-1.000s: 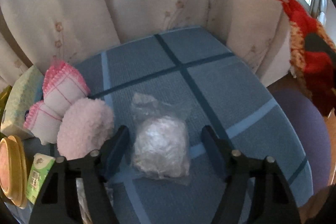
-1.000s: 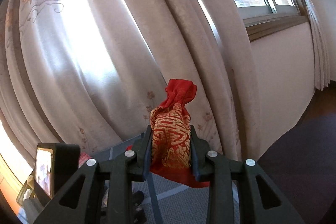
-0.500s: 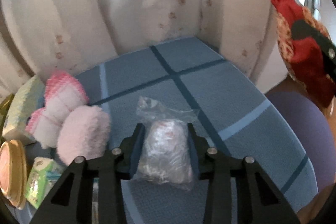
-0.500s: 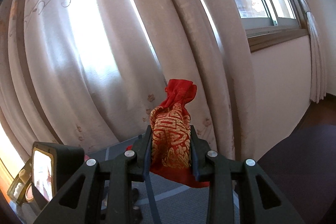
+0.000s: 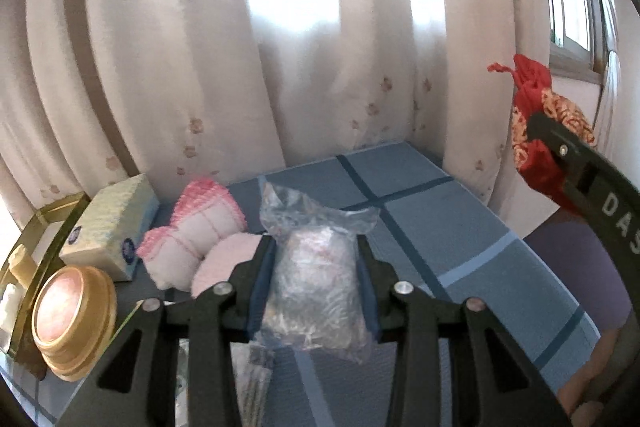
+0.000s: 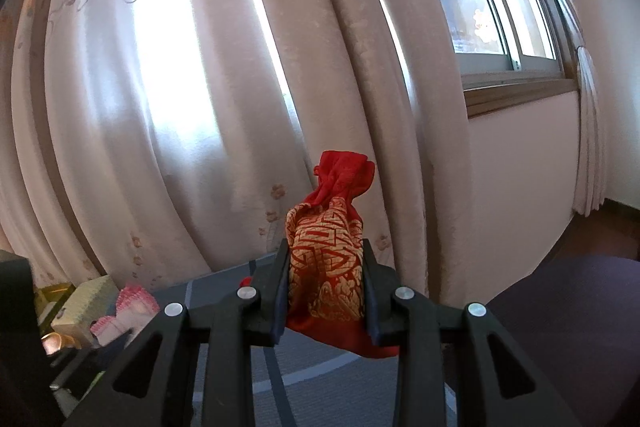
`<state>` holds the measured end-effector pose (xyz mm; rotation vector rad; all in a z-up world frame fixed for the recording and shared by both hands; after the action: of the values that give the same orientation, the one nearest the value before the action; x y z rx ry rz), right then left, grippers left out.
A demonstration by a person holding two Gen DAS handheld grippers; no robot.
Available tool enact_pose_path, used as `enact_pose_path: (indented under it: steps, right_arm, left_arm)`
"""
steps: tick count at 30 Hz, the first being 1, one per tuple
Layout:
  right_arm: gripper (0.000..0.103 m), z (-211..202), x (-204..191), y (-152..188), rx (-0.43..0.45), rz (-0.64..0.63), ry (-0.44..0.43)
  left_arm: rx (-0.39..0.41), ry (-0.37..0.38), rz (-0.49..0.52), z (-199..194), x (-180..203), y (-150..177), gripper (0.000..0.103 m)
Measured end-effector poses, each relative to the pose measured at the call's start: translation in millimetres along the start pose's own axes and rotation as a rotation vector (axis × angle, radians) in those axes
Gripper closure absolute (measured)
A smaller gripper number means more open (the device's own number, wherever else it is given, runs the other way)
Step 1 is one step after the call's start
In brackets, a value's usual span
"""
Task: Organize soft objects
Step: 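Grasp the plastic bag of cotton with the left tool while the right tool holds the red pouch, then carry the plastic cotton bag and red pouch with both tools over the gold tray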
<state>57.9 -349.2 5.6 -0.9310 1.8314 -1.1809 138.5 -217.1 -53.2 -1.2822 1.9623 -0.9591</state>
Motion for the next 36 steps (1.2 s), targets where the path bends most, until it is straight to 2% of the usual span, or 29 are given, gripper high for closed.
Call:
enact_pose_path:
  steps: [6,16,36]
  right_arm:
    - [0.07,-4,-2,0,0.008,-0.019,0.027]
    - [0.07,-13,-11,2,0.021,-0.049,0.065]
    - [0.07,-39,-43,12,0.045,-0.085,0.02]
  left_arm:
    - [0.04,-0.023,0.003,-13,-9,2,0.065]
    - [0.047,-0.02,-0.032,-27,-26,9,0.065]
    - [0.061,-0.054,-0.075,-49,-70,25,0.065]
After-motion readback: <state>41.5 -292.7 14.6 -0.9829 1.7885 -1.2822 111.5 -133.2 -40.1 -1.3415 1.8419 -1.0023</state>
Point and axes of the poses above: each gripper's, at about its wrist camera, not at the fingertips, and z roughly the way its jaws point, x to its right, y to its underside, the point moved 9 cm from there along z, roughly the way its jaws point, and after that the axes turned 2 degrees about y, right-handed, at the moved point
